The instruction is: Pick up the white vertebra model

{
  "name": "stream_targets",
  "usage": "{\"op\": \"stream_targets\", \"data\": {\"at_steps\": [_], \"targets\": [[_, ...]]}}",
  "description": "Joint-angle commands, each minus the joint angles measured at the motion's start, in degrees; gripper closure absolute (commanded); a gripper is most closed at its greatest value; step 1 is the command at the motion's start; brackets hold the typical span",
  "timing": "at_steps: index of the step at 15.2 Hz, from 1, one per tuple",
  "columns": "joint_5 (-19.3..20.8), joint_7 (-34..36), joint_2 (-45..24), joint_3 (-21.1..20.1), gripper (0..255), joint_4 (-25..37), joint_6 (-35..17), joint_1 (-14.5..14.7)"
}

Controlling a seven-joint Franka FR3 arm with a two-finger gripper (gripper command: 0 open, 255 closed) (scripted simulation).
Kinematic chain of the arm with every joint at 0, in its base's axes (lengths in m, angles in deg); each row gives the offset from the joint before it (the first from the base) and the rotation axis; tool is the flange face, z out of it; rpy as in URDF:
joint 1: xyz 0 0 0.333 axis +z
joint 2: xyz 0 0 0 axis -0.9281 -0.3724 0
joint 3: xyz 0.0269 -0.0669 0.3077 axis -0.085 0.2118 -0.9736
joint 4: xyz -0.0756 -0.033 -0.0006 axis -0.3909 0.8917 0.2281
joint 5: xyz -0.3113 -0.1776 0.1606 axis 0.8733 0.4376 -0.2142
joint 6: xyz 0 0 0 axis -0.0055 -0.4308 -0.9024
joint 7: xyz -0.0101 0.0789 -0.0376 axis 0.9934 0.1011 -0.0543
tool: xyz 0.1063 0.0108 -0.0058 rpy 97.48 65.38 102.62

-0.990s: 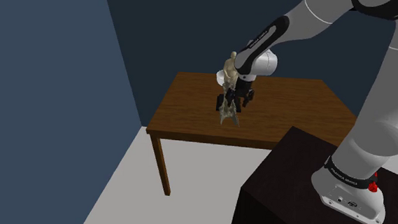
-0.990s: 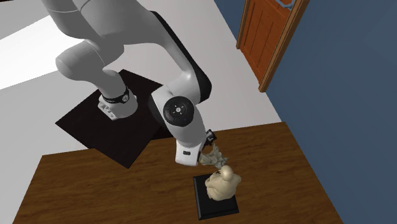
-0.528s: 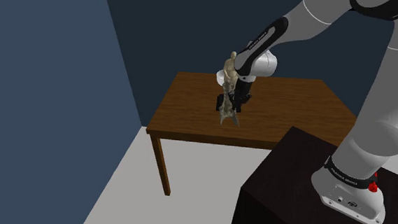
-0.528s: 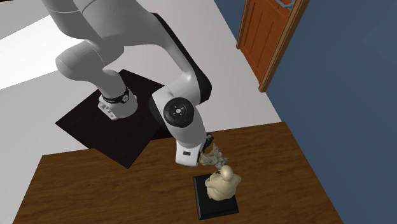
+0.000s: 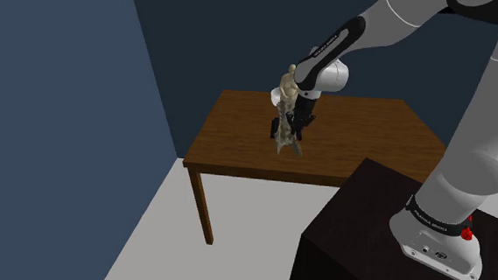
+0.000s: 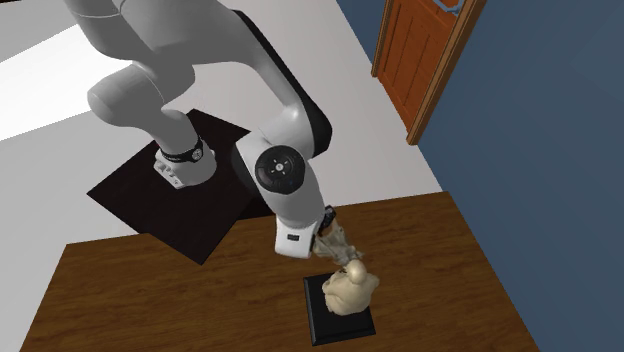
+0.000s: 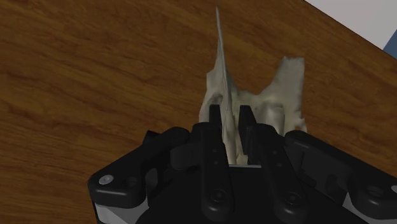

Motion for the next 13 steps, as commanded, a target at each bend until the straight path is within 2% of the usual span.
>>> {"op": "stream_targets", "data": {"at_steps": [1,11,13], "targets": [[0.78,0.72,1.15,0.24,255,0.33,1.35,0.01],[4.18,4.19,7.07,0.86,255,1.83,8.4,0.01],[4.22,4.24,7.16,0.86,255,1.86,8.51,0.0]]}}
